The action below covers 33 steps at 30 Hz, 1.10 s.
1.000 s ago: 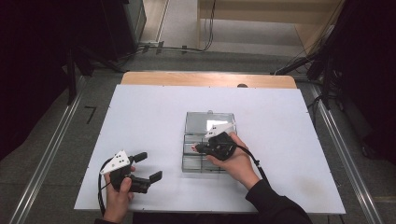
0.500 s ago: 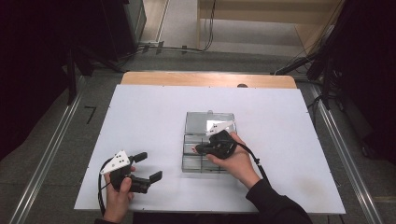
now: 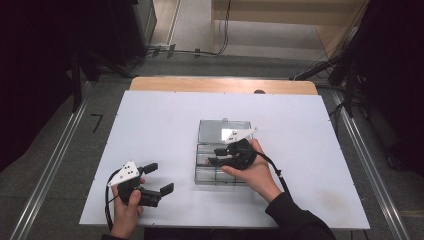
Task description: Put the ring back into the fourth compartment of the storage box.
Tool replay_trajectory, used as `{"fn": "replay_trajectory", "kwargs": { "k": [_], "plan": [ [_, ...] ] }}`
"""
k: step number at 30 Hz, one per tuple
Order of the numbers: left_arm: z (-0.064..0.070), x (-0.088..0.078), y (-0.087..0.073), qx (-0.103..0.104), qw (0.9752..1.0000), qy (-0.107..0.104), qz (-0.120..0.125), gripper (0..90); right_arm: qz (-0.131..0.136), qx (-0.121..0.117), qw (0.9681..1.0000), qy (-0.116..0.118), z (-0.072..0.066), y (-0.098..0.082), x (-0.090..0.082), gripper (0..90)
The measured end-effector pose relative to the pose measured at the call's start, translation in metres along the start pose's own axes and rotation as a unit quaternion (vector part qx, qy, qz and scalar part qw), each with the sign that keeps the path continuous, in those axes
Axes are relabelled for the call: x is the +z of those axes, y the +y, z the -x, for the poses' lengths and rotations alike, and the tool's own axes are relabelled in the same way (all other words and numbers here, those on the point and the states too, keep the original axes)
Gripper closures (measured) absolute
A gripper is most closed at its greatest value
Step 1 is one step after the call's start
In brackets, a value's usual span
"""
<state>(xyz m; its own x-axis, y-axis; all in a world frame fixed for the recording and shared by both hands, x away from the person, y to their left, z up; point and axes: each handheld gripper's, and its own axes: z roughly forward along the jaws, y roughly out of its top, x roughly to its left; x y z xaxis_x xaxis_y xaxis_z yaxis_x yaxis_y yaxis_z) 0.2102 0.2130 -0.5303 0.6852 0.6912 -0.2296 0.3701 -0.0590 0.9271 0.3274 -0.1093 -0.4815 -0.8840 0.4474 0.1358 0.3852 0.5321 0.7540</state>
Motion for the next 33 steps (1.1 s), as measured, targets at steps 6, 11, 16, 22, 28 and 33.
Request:
{"fn": "replay_trajectory", "kwargs": {
  "k": [6,11,16,22,28,33],
  "plan": [
    [0.000,0.000,0.000,0.001,1.0000,0.000,0.000,0.0,0.014,0.002,0.9999,0.002,0.002,0.001,-0.006,40.6],
    [0.000,0.000,0.000,0.000,1.0000,0.000,0.000,0.0,0.025,0.008,0.9997,0.000,0.003,0.001,-0.010,30.8],
    [0.000,0.000,0.000,0.001,1.0000,0.000,0.000,0.0,0.037,0.016,0.9992,-0.001,0.007,0.002,-0.015,22.0],
    [0.000,0.000,0.000,0.000,1.0000,0.000,0.000,0.0,0.046,0.021,0.9986,-0.013,0.011,0.003,-0.021,12.6],
    [0.000,0.000,0.000,0.000,1.0000,0.000,0.000,0.0,0.054,0.030,0.9980,-0.012,0.015,0.002,-0.025,7.8],
    [0.000,0.000,0.000,0.000,1.0000,-0.001,0.000,0.0,0.063,0.036,0.9973,-0.013,0.020,0.002,-0.031,1.2]
  ]
}}
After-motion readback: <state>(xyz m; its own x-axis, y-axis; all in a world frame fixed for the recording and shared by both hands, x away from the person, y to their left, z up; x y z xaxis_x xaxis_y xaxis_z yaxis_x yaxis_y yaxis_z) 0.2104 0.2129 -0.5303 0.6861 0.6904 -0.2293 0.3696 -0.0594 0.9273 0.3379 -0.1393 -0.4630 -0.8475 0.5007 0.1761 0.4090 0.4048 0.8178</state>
